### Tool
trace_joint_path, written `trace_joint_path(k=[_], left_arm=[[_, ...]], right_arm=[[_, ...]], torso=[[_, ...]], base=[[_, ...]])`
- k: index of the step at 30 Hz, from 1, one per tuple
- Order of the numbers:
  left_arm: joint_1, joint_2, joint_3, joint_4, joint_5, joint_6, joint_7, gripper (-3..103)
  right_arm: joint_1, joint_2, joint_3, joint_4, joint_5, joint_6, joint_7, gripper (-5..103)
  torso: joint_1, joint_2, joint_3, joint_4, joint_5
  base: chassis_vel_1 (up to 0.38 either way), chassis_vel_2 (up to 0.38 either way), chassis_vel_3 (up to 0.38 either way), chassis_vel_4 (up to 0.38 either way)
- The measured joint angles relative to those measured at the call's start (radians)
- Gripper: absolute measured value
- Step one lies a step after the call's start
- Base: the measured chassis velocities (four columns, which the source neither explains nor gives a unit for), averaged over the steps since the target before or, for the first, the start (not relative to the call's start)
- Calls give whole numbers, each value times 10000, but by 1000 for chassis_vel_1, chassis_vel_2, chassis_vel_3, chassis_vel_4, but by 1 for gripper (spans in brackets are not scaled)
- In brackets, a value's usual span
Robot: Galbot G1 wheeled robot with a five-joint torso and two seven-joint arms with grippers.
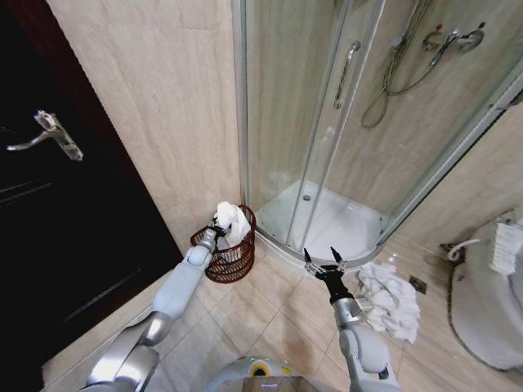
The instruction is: Discard the used towel into the hamper.
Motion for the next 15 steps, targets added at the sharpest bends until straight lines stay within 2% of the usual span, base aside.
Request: trace_joint_path(k=[1,2,4,6,9,11,15], left_arm=[[54,104,21,-301,-105,410,139,98],[54,104,21,-301,-105,410,139,98],[171,289,34,-1088,-468,1420,397,100],[261,422,16,-1660,-628,1915,530,100],[391,489,-148,-2138,-811,1987,523,100],[518,527,-344,-2426,-1057,1779,432,100],[1442,899,-1449,-4183,-2167,673,109,100]], right_arm=[[19,1,-1,3,57,-46,17,100],[19,1,-1,3,57,-46,17,100],[50,2,7,2,154,-101,47,100],[60,3,17,-26,207,-109,85,100],[47,3,20,-36,268,-110,123,100],[33,4,23,-35,306,-113,149,100],[16,-53,37,-17,446,-156,205,100]], torso=[[0,1,0,1,0],[0,1,0,1,0],[0,3,1,-1,0],[1,5,1,-2,2],[1,6,2,-2,0],[2,6,3,-4,0],[3,8,4,-1,1]], base=[[0,0,0,0],[0,0,0,0],[0,0,0,0],[0,0,0,0],[0,0,0,0],[0,0,0,0],[0,0,0,0]])
